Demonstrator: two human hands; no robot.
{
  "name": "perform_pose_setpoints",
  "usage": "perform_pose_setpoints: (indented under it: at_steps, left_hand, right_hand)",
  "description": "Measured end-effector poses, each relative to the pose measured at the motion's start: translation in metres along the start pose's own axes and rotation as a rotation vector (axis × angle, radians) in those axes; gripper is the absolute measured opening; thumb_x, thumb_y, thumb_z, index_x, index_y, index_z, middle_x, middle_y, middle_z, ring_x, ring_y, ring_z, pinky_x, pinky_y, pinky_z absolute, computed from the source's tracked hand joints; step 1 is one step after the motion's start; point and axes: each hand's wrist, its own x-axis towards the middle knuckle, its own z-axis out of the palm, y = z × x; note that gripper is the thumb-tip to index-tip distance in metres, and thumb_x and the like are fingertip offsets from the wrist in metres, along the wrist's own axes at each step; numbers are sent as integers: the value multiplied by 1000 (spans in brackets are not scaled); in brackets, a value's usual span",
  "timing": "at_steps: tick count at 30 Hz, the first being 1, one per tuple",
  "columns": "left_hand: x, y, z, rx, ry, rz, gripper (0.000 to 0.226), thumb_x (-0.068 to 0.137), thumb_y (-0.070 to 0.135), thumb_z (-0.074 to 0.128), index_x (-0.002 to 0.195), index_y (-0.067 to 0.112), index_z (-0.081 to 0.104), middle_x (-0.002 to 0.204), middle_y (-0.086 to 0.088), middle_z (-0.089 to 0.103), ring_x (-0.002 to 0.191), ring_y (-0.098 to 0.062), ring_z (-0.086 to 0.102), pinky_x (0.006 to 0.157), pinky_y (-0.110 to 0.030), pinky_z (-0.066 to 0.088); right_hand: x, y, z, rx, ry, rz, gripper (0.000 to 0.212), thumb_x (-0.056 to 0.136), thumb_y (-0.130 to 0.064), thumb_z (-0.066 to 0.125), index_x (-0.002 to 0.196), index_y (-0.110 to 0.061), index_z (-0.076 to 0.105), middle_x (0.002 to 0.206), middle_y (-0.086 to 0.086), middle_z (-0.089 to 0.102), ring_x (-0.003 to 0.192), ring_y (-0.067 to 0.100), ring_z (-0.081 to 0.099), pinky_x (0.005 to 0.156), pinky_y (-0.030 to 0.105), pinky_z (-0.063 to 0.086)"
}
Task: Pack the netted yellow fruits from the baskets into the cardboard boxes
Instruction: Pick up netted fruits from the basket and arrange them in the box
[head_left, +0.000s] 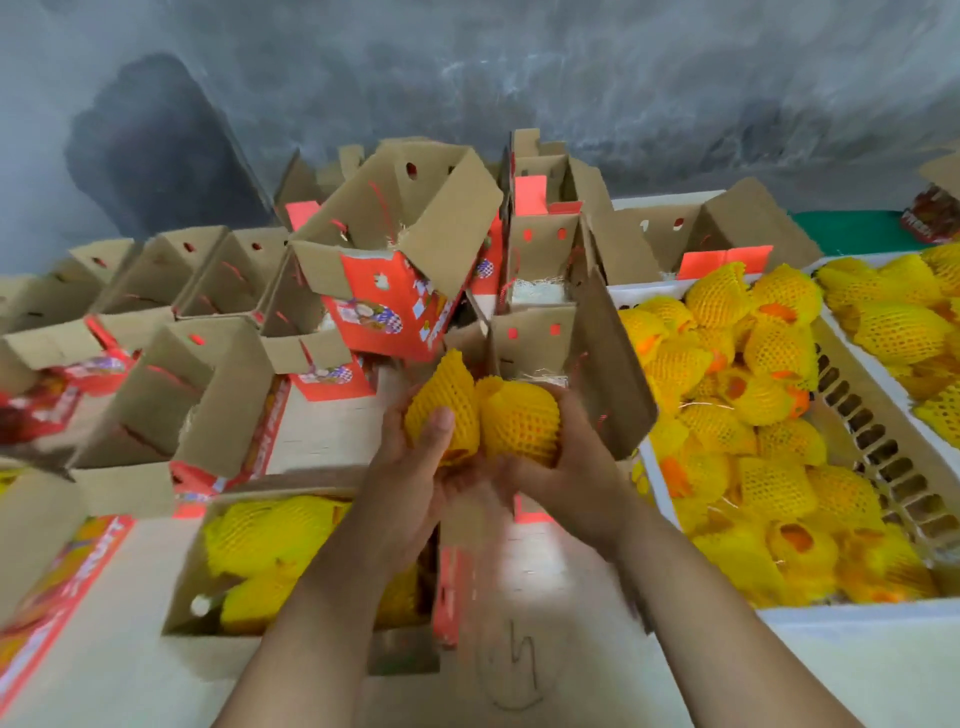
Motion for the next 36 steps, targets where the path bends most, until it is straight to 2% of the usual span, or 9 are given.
perform_pose_setpoints:
  at_steps: [6, 10, 16, 20, 22, 26, 30, 33, 36]
  left_hand:
    - [-16, 19, -150, 72, 73, -26, 63, 78, 39, 87, 133, 23, 60, 116, -14, 74, 89, -31, 76, 69, -37, 61]
    - [-14, 29, -226, 58, 26, -124, 65, 82, 45, 86, 138, 28, 58, 132, -10, 69, 111, -37, 72, 90, -49, 60]
    - [-13, 25, -276, 6, 3, -130, 82, 77, 40, 88, 146, 36, 45, 135, 0, 68, 114, -31, 71, 91, -38, 61]
    - [-8, 10, -282, 84, 11, -94, 67, 86, 24, 82, 142, 32, 47, 130, 6, 68, 116, -17, 70, 99, -44, 58]
    - [-6, 5, -283, 103, 16, -86, 60, 91, 17, 78, 140, 34, 48, 120, 14, 71, 112, -10, 71, 96, -42, 59]
    - [1, 3, -290, 93, 15, -91, 62, 93, 18, 77, 143, 37, 45, 109, 28, 71, 107, -5, 71, 85, -31, 62]
    - [-3, 4, -283, 271, 25, -54, 65, 79, 38, 78, 133, 52, 44, 102, 42, 61, 96, 9, 65, 88, -28, 56]
    - [-7, 3, -277, 347, 8, 47, 59, 86, 22, 80, 123, 51, 43, 98, 47, 58, 89, 17, 61, 73, -5, 47]
    - [-13, 1, -276, 361, -12, 119, 61, 88, 8, 77, 126, 42, 44, 102, 45, 59, 91, 15, 61, 73, -4, 46]
  right_hand:
    - [1, 2, 137, -44, 62, 95, 60, 76, -43, 87, 126, -35, 56, 106, -14, 71, 93, -3, 69, 75, 18, 56]
    - [1, 8, 199, -135, 32, 121, 56, 77, -55, 84, 125, -44, 58, 99, -40, 66, 90, -21, 61, 70, 0, 45]
    - [-1, 18, 221, -414, 209, 175, 65, 75, -50, 86, 128, -42, 51, 106, -23, 65, 97, -9, 62, 76, 5, 43]
    - [0, 15, 207, -707, 175, 212, 79, 67, -43, 76, 133, -37, 34, 116, -3, 64, 110, 28, 63, 91, 40, 49]
    - [-4, 19, 205, -917, 128, 262, 74, 69, -46, 74, 126, -33, 29, 110, -2, 57, 113, 35, 56, 89, 43, 39]
    - [-11, 38, 223, -1100, 172, 427, 65, 82, -44, 70, 135, -35, 33, 145, -1, 48, 137, 31, 30, 109, 53, 26]
    - [-14, 46, 247, -1262, 229, 418, 63, 88, -41, 61, 141, -36, 27, 145, 7, 34, 135, 35, 28, 111, 55, 26]
    - [-13, 41, 243, -1302, 233, 439, 61, 91, -33, 59, 143, -31, 27, 148, 6, 32, 138, 34, 29, 111, 52, 28]
    - [-14, 38, 227, -1369, 318, 499, 54, 97, -32, 55, 145, -31, 30, 145, 5, 34, 133, 33, 32, 110, 50, 30]
